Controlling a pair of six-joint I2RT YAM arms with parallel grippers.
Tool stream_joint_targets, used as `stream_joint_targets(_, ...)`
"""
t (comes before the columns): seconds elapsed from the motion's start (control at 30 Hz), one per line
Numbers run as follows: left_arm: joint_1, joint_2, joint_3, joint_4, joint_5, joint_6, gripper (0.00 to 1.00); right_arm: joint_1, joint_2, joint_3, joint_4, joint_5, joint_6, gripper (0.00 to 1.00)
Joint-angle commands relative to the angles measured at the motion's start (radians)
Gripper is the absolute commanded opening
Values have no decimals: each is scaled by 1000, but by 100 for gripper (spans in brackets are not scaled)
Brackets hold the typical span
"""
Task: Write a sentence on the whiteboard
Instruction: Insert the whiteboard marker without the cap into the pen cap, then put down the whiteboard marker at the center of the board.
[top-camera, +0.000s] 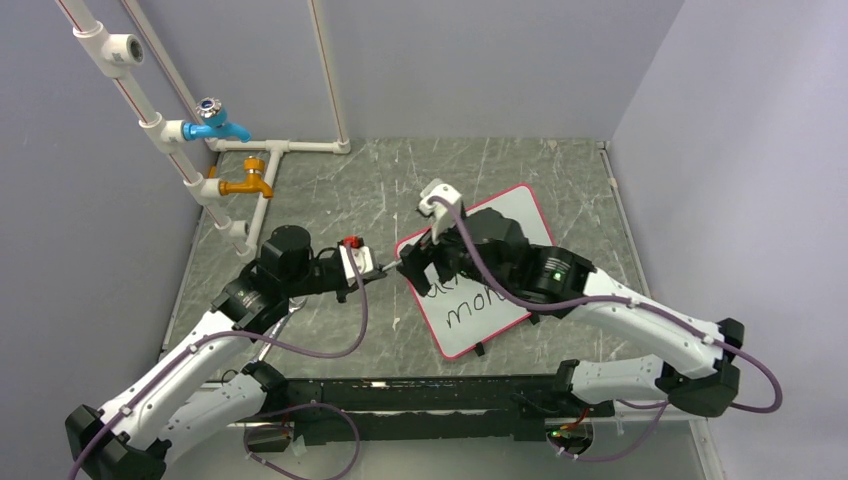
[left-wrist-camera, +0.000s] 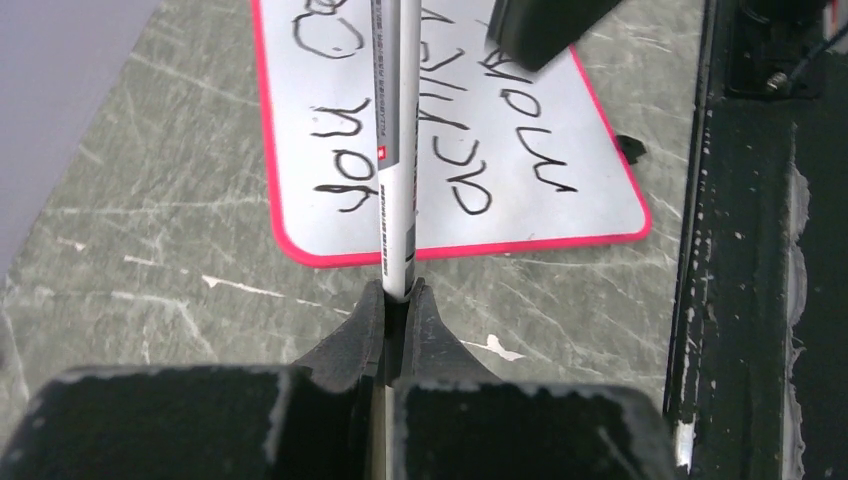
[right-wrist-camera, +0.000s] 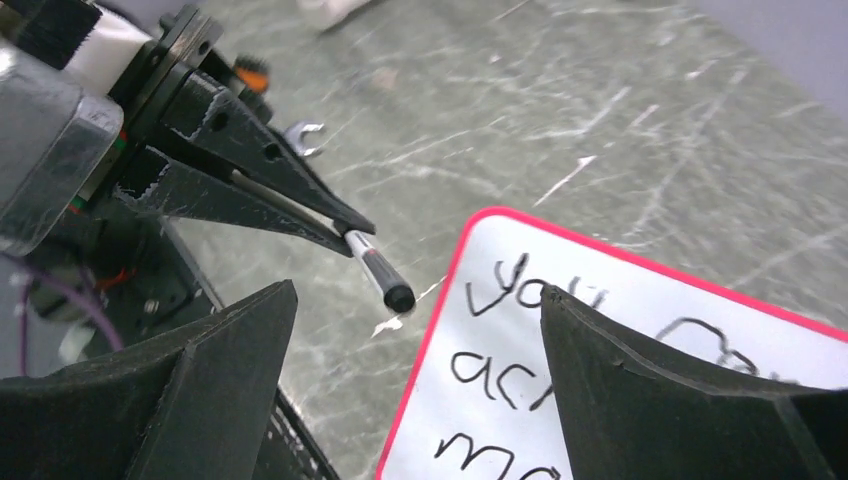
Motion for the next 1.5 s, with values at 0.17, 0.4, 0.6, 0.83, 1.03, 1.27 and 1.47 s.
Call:
stream_joint_targets(0.17, 71, 134, 161, 10, -198, -295, 0, 0, -141, -74, 80, 343, 152, 96)
stream_joint_targets(0.4, 162, 297, 271, -83, -289, -462, 0, 1, -165, -95, 42, 359, 201, 96)
stream_joint_targets(0.6, 178, 447, 320, -200, -429, -536, 0, -1, -201, -124, 36, 381, 236, 96)
stream_joint_targets(0.83, 191, 578, 311, -215, -489, -531, 0, -1, -223, -154, 53, 389, 257, 96)
stream_joint_targets(1.03, 204, 732, 324, -233, -439, -555, 0, 0, -236, -170, 65, 390, 267, 96)
stream_joint_targets(1.27, 206, 831, 353, -254, -392, -557, 9, 0, -264, -186, 68, 384, 277, 96)
stream_joint_targets(1.47, 206, 822, 354, -255, -382, -562, 29, 0, -284, -193, 60, 400, 283, 97)
